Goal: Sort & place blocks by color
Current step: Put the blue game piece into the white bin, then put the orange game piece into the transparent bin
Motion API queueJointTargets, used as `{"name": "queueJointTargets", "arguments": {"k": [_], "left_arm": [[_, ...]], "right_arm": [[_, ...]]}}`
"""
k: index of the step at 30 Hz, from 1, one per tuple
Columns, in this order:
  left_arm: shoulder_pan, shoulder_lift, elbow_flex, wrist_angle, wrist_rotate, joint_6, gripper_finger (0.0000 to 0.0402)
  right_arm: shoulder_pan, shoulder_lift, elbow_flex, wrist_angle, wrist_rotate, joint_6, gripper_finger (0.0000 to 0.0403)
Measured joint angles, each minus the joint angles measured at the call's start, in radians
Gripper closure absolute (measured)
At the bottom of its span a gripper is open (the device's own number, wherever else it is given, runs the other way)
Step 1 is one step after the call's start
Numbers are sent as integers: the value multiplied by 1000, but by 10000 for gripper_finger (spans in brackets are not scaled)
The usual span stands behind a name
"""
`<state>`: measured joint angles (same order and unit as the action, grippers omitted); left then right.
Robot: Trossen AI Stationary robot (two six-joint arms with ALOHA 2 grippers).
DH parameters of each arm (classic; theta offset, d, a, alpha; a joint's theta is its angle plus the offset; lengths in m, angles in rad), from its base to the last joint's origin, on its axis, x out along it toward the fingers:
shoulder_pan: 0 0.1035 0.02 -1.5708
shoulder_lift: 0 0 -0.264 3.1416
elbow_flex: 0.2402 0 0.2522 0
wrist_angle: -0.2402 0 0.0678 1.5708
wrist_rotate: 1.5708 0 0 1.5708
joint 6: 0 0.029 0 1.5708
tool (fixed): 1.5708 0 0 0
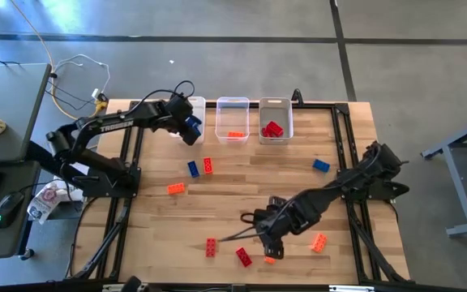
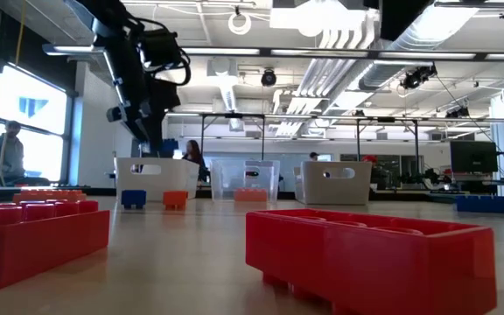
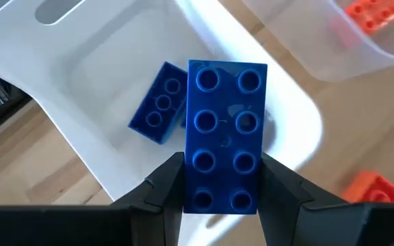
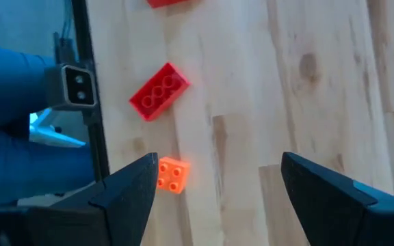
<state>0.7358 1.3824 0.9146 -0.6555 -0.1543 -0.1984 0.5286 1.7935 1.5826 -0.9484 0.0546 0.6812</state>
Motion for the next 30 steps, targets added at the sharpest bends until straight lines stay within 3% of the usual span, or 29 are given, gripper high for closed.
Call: {"name": "queueJointTargets", "arguments": {"k": [12, 22, 30], "left_arm": [[69, 46, 0, 35, 10, 17, 276], [83, 46, 0, 33, 13, -53, 226], [83, 45, 0, 32, 60, -60, 200]], "right_arm": [[70, 0, -66, 145, 46, -9, 107], [123, 1, -172, 263, 42, 18, 107], [164, 1, -291, 420, 42, -66, 107]]}}
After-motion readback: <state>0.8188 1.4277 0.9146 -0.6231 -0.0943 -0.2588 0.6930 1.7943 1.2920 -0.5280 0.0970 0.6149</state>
